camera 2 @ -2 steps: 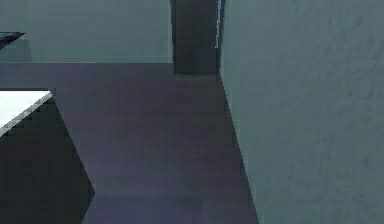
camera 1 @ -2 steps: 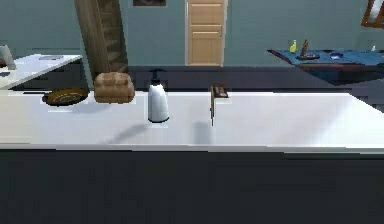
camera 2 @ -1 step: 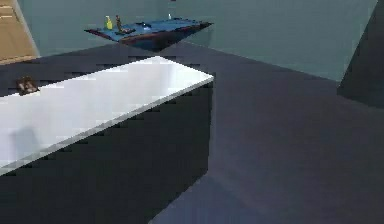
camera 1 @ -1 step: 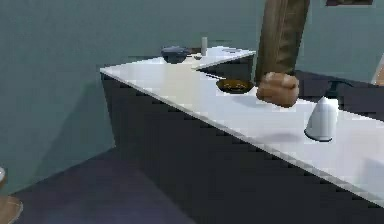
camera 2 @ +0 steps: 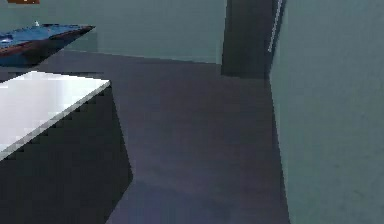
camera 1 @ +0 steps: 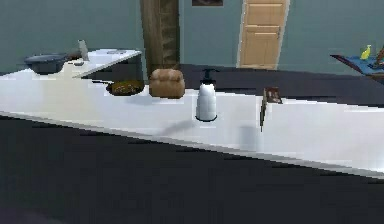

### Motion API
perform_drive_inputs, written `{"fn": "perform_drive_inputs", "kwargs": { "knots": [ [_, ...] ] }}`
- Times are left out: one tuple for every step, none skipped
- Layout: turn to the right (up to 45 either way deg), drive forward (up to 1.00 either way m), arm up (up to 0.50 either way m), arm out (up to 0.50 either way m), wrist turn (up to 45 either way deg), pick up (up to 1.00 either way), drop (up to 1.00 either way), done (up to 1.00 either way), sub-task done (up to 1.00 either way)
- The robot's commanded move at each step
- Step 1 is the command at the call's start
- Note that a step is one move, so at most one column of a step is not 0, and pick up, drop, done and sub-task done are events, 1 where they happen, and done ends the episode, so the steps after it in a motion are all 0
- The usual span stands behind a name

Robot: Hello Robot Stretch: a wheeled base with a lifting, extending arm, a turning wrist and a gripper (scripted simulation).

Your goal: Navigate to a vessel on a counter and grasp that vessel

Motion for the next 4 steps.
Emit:
{"fn": "perform_drive_inputs", "kwargs": {
  "knots": [
    [15.0, 0.00, 0.00, 0.00, 0.0, 0.00, 0.00, 0.00, 0.00],
    [0.0, 0.10, 0.00, 0.00, 0.0, 0.00, 0.00, 0.00, 0.00],
    [-45.0, 0.00, 0.00, 0.00, 0.0, 0.00, 0.00, 0.00, 0.00],
    [-39.0, 0.00, 0.00, 0.00, 0.0, 0.00, 0.00, 0.00, 0.00]
  ]
}}
